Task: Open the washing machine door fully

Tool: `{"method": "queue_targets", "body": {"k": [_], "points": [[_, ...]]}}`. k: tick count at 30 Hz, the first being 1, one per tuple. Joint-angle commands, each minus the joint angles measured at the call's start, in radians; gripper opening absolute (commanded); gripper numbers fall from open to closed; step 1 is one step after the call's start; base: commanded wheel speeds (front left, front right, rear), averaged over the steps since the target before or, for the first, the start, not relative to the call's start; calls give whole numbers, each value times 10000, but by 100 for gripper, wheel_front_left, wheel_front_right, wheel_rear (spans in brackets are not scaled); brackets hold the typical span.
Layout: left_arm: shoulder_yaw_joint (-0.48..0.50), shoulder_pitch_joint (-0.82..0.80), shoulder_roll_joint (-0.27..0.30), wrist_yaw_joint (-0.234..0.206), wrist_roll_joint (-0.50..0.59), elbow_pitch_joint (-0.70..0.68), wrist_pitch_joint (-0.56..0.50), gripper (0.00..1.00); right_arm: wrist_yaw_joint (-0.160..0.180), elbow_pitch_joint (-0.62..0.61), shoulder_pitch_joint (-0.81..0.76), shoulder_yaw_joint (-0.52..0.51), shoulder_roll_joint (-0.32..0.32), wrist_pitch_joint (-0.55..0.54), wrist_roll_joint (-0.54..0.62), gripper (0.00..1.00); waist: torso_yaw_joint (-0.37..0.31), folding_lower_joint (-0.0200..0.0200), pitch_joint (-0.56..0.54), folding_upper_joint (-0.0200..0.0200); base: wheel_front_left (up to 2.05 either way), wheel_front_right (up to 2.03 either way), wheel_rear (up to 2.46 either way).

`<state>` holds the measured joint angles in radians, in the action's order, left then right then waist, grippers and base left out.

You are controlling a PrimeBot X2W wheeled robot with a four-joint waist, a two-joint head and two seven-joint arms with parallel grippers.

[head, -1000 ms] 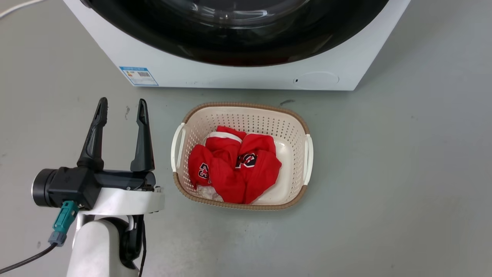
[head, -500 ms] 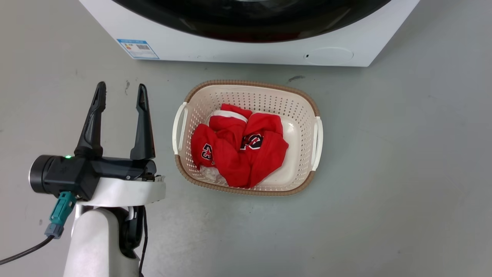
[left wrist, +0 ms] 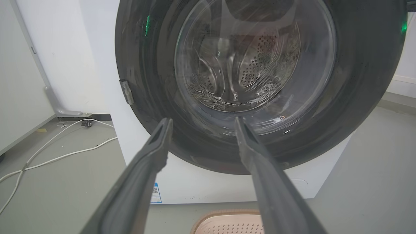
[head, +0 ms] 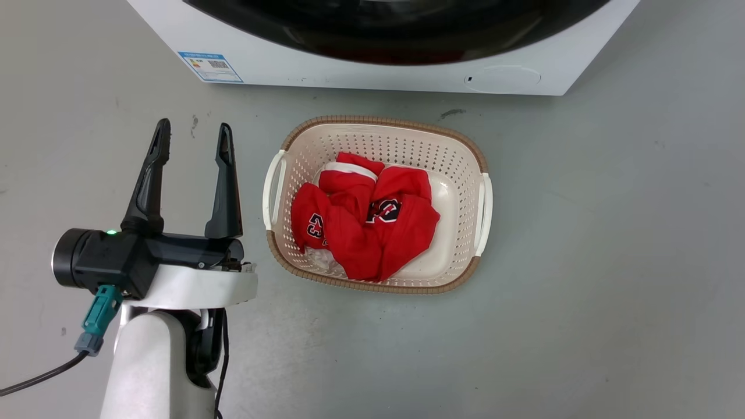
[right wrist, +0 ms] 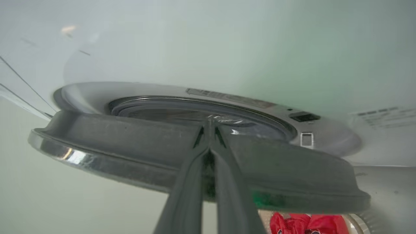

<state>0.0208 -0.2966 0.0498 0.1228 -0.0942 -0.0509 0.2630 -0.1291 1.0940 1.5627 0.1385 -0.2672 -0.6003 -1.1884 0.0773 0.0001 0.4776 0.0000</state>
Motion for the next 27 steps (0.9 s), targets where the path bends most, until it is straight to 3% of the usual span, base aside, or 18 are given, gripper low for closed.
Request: {"method": "queue_targets", "body": {"k": [1, 18, 27], "points": [[9, -118, 10, -17, -38, 36, 25, 100, -28, -118, -314, -48, 371, -299, -169, 0, -34, -1, -75, 0, 0, 0, 0], [-13, 457, 10, -52, 29, 406, 25, 100, -28, -1518, -2198, -297, 818, -2671, -713, 0, -219, -1, -1367, 0, 0, 0, 0], [5, 1503, 10, -87, 70, 768, 25, 100, -28, -3618, -5157, -429, 1785, -4439, -1746, 0, -154, -1, -3020, 0, 0, 0, 0]]}}
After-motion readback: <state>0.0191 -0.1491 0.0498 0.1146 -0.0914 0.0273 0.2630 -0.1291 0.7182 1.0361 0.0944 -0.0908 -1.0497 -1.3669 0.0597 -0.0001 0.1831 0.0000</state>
